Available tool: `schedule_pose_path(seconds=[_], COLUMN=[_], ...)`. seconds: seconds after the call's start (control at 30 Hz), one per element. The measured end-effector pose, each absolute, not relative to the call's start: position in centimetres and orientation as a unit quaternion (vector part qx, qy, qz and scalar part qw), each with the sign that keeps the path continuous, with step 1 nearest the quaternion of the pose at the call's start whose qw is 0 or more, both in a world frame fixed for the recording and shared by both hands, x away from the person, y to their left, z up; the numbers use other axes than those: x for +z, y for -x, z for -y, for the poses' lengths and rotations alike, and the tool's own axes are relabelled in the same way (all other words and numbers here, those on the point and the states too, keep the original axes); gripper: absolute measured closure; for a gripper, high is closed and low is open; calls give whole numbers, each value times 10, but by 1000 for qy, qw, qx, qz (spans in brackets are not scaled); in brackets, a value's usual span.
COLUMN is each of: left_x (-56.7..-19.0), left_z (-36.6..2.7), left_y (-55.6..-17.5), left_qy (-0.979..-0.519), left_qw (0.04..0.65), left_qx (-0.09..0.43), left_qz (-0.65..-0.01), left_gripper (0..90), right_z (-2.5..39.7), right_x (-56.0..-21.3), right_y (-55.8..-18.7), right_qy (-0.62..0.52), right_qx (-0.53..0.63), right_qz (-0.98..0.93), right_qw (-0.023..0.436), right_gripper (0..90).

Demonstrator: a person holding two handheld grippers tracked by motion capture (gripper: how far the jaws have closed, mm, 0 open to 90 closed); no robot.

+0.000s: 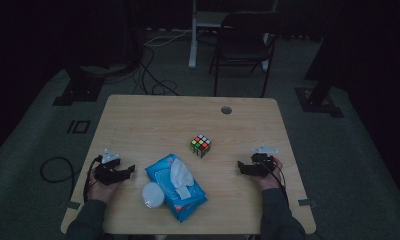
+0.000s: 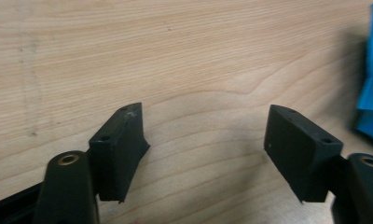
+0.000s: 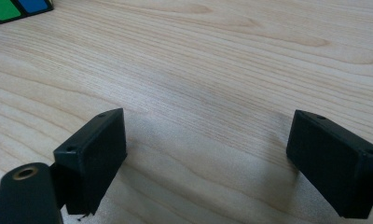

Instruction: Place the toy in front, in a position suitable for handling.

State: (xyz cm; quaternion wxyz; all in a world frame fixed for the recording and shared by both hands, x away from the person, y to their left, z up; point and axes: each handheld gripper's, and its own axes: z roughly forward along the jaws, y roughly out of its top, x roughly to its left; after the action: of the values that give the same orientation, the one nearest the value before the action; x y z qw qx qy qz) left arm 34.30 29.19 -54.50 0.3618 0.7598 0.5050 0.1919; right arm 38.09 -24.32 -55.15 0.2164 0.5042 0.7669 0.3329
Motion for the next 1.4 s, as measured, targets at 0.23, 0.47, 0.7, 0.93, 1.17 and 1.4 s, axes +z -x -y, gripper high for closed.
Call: schedule_pose_path(seconds=[0.23, 0.47, 0.7, 0.93, 1.17, 1.4], left_x=[-544, -542, -541, -530, -524, -522], left_z=[-285, -286, -287, -280, -270, -262], left_y=[-340, -339, -336, -324, -317, -313], left_qy=[-778, -775, -777, -781, -789, -796], left_qw=[328, 337, 345, 375, 383, 387], left_qx=[216, 203, 188, 182, 181, 174], left_qz=[-490, -494, -493, -466, -445, -432], left_gripper=[311, 387, 448, 484, 505, 508], right_z=[244, 241, 231, 220, 205, 186], right_x=[-547, -547, -537, -529, -523, -520], right_y=[-376, -372, -359, -349, -334, -319], right_qy=[-514, -490, -443, -413, -373, -329], right_qx=[324, 335, 372, 396, 405, 412], right_qz=[-765, -778, -788, -796, -813, -831], right_qw=[213, 208, 212, 199, 187, 179], right_gripper=[223, 321, 397, 402, 480, 496])
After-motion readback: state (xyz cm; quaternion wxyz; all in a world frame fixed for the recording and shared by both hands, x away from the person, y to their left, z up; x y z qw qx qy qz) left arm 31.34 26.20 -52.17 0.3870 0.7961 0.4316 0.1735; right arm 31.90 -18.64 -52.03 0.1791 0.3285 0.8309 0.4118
